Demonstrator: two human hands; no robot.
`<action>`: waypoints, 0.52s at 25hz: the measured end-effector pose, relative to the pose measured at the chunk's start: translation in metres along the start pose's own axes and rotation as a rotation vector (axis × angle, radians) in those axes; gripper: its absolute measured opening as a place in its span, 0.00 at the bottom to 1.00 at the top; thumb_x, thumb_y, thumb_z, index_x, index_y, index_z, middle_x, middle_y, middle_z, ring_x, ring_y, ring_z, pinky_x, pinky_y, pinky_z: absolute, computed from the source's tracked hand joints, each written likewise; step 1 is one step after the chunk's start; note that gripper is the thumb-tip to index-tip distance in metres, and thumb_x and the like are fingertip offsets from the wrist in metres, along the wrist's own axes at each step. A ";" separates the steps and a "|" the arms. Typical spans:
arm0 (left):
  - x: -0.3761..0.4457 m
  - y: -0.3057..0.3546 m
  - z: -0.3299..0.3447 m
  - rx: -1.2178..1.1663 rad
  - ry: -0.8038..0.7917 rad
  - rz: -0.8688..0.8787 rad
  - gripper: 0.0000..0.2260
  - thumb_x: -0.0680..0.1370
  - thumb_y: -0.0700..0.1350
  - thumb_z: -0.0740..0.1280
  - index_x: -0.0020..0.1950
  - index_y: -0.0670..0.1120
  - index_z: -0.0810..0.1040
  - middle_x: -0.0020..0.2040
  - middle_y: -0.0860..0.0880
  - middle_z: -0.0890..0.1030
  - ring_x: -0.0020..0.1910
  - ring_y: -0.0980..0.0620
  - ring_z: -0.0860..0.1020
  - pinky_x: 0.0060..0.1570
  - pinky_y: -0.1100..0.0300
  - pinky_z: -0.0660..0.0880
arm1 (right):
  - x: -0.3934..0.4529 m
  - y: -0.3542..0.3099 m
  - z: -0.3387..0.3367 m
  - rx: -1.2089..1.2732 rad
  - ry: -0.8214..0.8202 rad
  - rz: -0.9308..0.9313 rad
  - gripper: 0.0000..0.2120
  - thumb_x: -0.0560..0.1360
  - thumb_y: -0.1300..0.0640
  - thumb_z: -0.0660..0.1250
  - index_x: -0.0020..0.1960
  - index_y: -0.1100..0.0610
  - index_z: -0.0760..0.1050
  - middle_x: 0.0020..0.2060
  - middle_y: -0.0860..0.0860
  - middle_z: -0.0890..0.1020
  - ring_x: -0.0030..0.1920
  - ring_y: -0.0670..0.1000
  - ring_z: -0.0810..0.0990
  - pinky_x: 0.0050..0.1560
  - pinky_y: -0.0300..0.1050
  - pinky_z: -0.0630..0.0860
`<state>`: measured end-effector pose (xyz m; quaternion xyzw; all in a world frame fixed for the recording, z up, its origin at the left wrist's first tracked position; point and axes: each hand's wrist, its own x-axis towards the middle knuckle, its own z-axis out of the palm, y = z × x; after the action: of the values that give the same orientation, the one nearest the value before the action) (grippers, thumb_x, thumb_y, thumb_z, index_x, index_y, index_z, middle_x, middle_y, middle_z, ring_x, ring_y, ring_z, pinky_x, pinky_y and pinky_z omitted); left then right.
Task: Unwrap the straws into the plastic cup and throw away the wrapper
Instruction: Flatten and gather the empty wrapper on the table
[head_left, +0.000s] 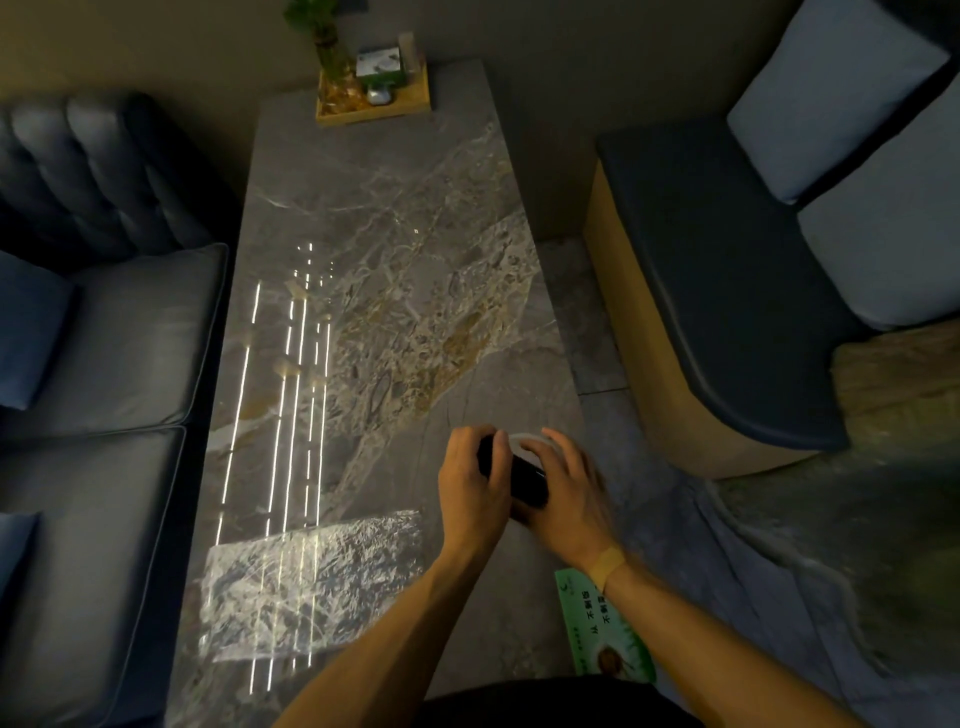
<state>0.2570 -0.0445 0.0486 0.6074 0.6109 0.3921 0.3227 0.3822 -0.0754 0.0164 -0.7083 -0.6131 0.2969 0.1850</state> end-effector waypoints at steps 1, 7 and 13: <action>-0.002 -0.003 0.000 0.021 -0.023 0.006 0.01 0.80 0.46 0.63 0.49 0.51 0.74 0.44 0.53 0.75 0.42 0.60 0.75 0.40 0.64 0.72 | 0.000 0.000 0.000 0.000 0.010 -0.004 0.38 0.62 0.31 0.62 0.69 0.44 0.63 0.74 0.49 0.62 0.69 0.57 0.67 0.63 0.58 0.73; 0.002 -0.010 -0.008 0.349 -0.126 0.142 0.13 0.81 0.55 0.56 0.58 0.51 0.75 0.58 0.53 0.77 0.56 0.55 0.75 0.54 0.54 0.75 | 0.001 -0.004 -0.003 -0.137 0.026 -0.077 0.36 0.63 0.30 0.59 0.68 0.43 0.65 0.75 0.50 0.61 0.71 0.58 0.63 0.65 0.58 0.70; 0.001 -0.020 -0.022 0.299 -0.274 0.144 0.23 0.78 0.63 0.58 0.71 0.57 0.64 0.69 0.56 0.68 0.64 0.56 0.71 0.59 0.58 0.74 | 0.001 -0.003 -0.006 -0.148 0.014 -0.124 0.35 0.66 0.28 0.57 0.69 0.43 0.64 0.75 0.50 0.60 0.75 0.56 0.58 0.68 0.58 0.67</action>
<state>0.2279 -0.0445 0.0425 0.7379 0.5679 0.2332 0.2803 0.3837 -0.0735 0.0228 -0.6828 -0.6747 0.2339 0.1542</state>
